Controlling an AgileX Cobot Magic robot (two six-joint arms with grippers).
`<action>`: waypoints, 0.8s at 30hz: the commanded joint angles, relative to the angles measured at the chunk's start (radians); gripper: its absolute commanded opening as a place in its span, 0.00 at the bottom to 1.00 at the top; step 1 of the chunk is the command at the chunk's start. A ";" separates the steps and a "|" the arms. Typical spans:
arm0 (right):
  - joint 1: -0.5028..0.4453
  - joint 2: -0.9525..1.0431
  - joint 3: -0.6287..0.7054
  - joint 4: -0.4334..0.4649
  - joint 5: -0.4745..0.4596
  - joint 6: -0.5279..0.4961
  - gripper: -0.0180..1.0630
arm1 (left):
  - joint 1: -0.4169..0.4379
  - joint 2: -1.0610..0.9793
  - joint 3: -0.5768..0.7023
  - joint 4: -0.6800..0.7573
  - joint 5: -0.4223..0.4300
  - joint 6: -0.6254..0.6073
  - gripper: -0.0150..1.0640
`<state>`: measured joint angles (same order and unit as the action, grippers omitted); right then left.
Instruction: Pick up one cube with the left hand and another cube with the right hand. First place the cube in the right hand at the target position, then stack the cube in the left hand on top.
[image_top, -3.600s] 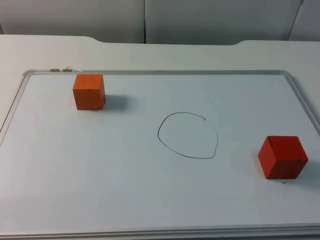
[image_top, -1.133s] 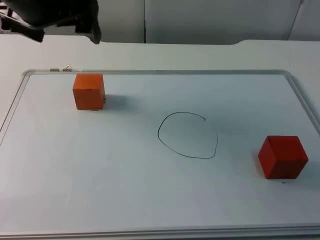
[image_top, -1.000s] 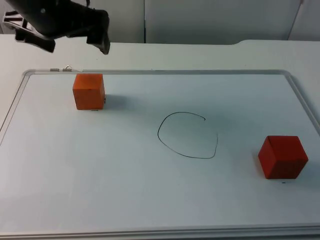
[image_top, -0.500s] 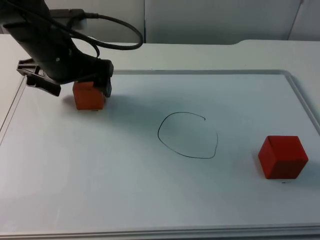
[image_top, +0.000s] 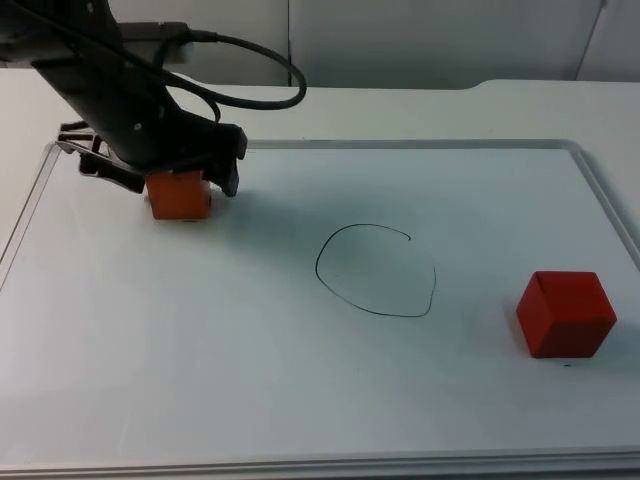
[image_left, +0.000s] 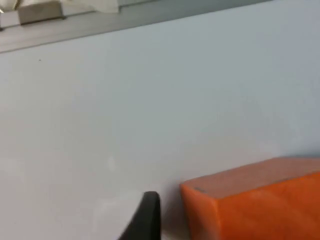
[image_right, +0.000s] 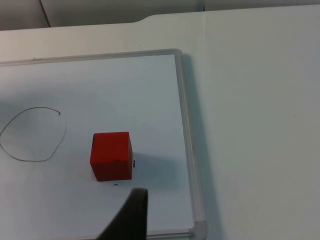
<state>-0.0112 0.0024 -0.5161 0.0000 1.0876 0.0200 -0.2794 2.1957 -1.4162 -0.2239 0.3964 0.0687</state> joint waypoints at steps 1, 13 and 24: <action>-0.004 -0.002 0.007 -0.005 -0.009 0.001 0.99 | -0.005 0.004 -0.005 -0.007 -0.013 -0.008 0.68; -0.004 -0.002 0.007 -0.005 -0.009 0.001 0.99 | -0.005 -0.195 -0.006 0.003 0.097 -0.002 0.01; -0.004 -0.002 0.007 -0.005 -0.009 0.001 0.99 | -0.005 -0.778 -0.004 0.132 0.198 -0.020 0.01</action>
<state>-0.0112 0.0024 -0.5161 0.0000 1.0876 0.0200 -0.2794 1.5405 -1.4185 -0.1197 0.5567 0.0660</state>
